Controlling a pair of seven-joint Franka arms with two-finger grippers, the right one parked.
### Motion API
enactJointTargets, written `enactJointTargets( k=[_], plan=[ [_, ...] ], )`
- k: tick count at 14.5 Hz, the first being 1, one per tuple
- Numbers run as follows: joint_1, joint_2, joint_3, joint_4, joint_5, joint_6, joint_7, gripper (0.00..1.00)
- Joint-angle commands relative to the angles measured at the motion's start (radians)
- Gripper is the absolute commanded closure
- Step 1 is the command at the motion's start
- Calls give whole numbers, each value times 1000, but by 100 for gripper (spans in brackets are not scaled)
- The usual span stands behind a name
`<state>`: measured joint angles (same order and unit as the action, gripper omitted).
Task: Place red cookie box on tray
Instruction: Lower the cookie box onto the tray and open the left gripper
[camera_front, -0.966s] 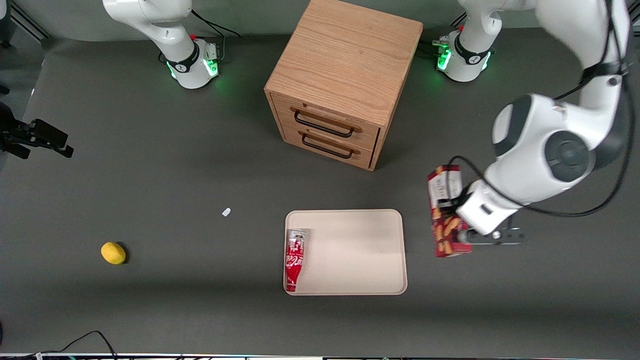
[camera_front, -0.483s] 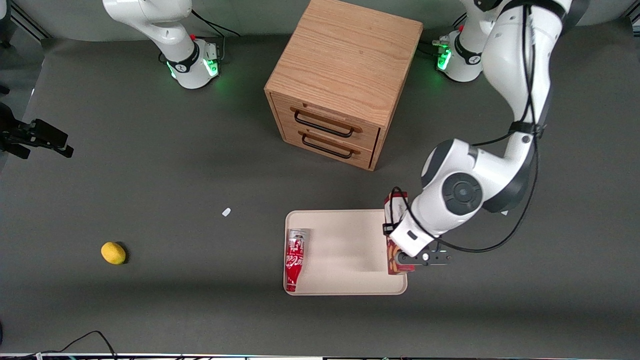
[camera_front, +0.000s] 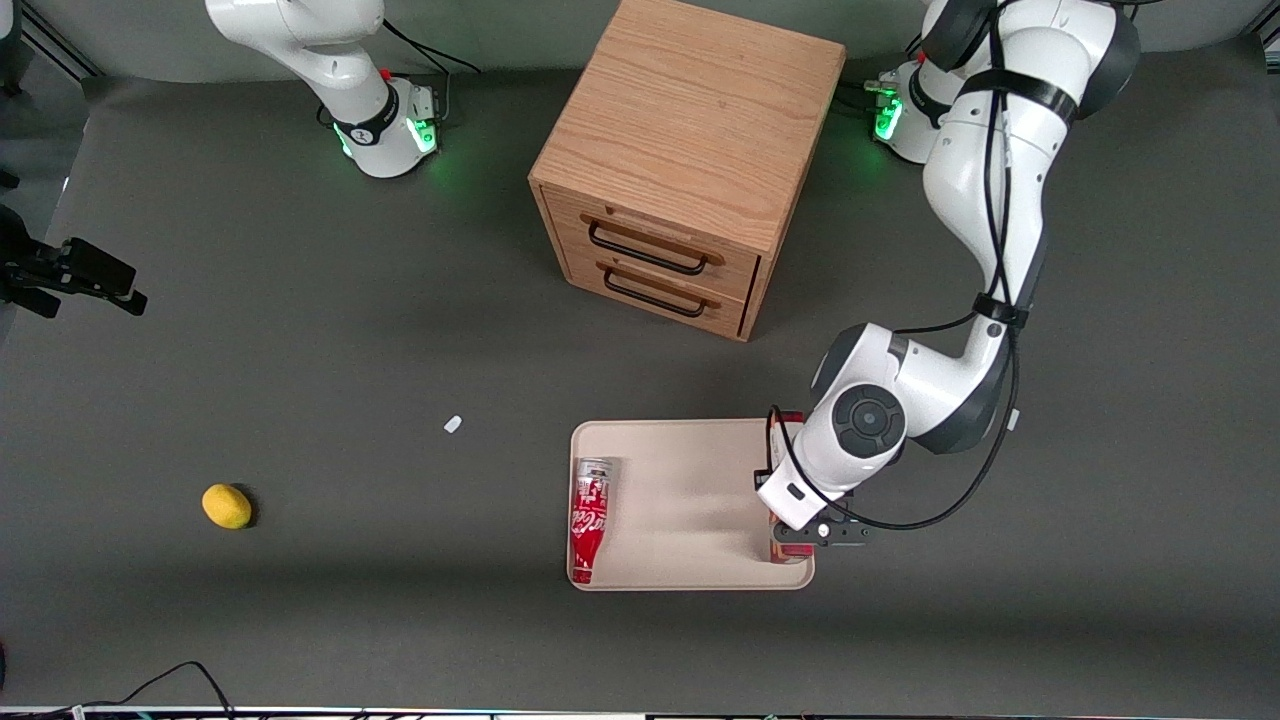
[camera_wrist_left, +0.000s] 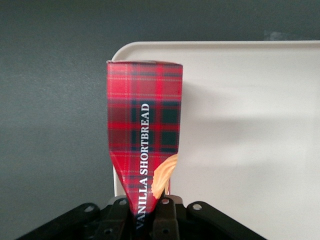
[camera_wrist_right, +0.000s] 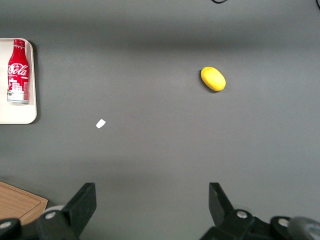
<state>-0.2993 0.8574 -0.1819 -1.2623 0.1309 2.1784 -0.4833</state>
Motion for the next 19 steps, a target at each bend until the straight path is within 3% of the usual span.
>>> enactJointTargets(
  k=[1,8,9,10,19],
  plan=[
    [-26,11,22,37,26,-3,-26,100],
    [-27,25,41,20,32,12,-26,100],
    [-27,25,41,15,32,27,-26,63],
    [-27,20,41,-3,38,55,-24,1],
    [-21,-33,41,-54,32,107,-38,0]
  ],
)
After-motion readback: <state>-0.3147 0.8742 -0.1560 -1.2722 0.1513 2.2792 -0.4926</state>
